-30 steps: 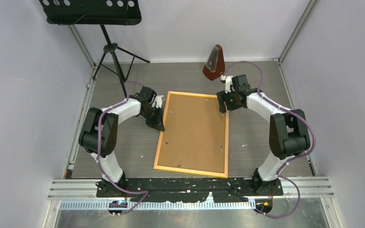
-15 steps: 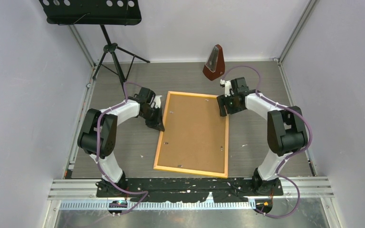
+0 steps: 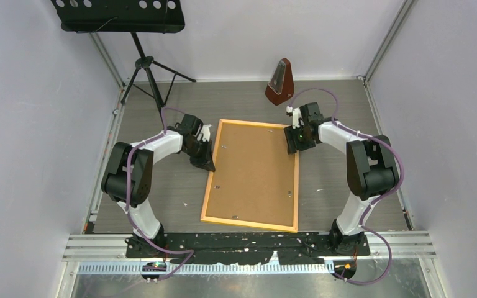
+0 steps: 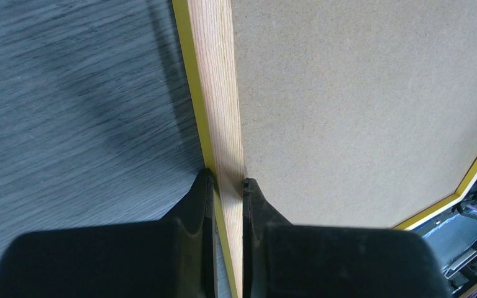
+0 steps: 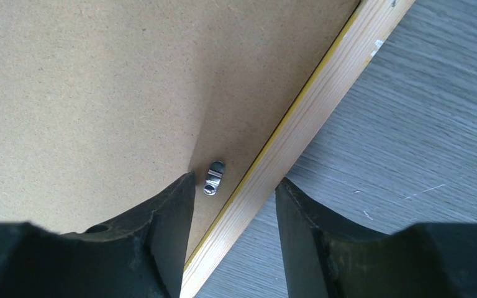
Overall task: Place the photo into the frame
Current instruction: Install the photo frame at the center of the board.
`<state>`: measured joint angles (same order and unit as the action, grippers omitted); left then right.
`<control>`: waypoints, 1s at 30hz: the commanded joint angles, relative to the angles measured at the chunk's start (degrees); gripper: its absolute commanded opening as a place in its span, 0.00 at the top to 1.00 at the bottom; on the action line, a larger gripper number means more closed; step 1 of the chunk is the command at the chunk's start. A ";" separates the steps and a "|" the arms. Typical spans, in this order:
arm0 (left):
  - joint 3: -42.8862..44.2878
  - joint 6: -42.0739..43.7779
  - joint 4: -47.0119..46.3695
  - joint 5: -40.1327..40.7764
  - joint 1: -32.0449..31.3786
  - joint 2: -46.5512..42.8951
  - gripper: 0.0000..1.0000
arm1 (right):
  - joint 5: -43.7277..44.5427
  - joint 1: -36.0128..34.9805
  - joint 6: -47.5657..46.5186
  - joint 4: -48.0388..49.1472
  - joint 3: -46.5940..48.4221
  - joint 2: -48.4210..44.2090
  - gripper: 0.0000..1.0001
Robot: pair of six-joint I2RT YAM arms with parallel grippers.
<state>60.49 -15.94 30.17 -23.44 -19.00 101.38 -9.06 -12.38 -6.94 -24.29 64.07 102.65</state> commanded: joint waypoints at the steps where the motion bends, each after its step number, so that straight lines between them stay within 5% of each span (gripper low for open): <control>1: -1.95 2.34 -3.51 1.49 -0.27 1.45 1.00 | 2.78 -0.01 -0.24 0.75 0.88 1.40 0.49; 16: -2.23 2.32 -3.68 1.53 0.09 1.45 1.00 | 4.50 1.08 -1.61 -0.77 0.93 -0.30 0.62; 30: -2.24 2.23 -3.72 1.38 0.54 1.50 1.00 | 3.52 1.96 -3.98 -4.11 0.49 -2.95 0.63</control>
<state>60.18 -16.12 29.78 -24.05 -18.57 101.38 -8.03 -11.05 -6.85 -24.47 64.42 102.48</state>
